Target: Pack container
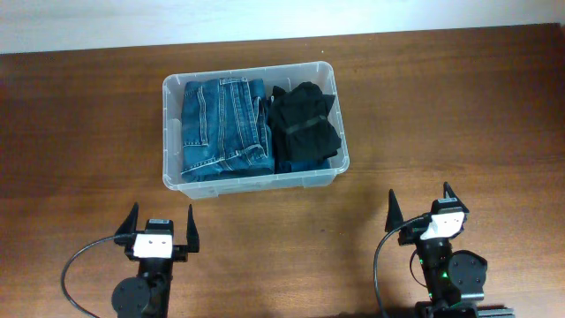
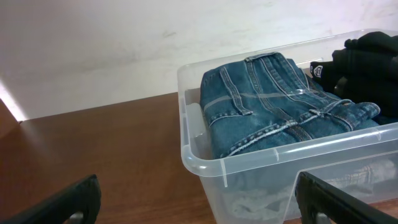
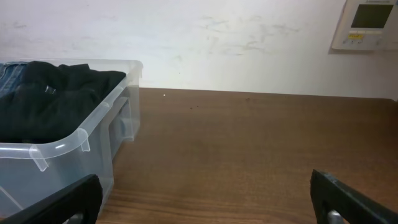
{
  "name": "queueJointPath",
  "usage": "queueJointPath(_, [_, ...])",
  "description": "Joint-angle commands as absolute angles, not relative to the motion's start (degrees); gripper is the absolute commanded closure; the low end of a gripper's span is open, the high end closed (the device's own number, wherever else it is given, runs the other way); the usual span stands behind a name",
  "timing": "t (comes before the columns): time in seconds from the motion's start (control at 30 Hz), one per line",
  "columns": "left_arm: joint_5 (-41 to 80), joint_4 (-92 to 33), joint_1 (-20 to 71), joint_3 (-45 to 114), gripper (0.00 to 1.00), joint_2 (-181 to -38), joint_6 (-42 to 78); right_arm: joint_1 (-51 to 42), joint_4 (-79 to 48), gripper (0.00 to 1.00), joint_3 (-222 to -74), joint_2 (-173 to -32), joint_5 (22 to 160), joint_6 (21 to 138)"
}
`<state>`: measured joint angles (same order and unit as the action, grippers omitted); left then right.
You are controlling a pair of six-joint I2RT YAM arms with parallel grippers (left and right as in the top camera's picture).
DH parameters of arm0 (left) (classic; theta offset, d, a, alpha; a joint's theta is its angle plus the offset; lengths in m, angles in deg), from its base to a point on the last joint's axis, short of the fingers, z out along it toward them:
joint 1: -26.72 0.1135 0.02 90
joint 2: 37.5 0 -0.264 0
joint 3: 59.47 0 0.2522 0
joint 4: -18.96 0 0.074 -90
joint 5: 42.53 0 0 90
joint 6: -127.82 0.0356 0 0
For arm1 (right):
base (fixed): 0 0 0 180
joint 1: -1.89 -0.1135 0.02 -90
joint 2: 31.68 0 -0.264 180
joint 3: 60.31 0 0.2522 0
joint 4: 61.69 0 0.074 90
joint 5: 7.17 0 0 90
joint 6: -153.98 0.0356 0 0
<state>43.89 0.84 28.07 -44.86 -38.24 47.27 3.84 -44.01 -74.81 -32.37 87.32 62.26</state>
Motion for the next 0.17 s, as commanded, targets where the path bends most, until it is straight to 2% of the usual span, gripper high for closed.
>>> queueJointPath(0.0, [44.7, 0.6, 27.9, -45.2, 0.01, -37.8, 48.0, 4.2, -43.8, 0.02, -74.4, -31.9, 86.8, 62.5])
queueJointPath(0.13, [44.7, 0.6, 27.9, -45.2, 0.01, -37.8, 48.0, 4.2, -43.8, 0.01, -74.4, -31.9, 86.8, 62.5])
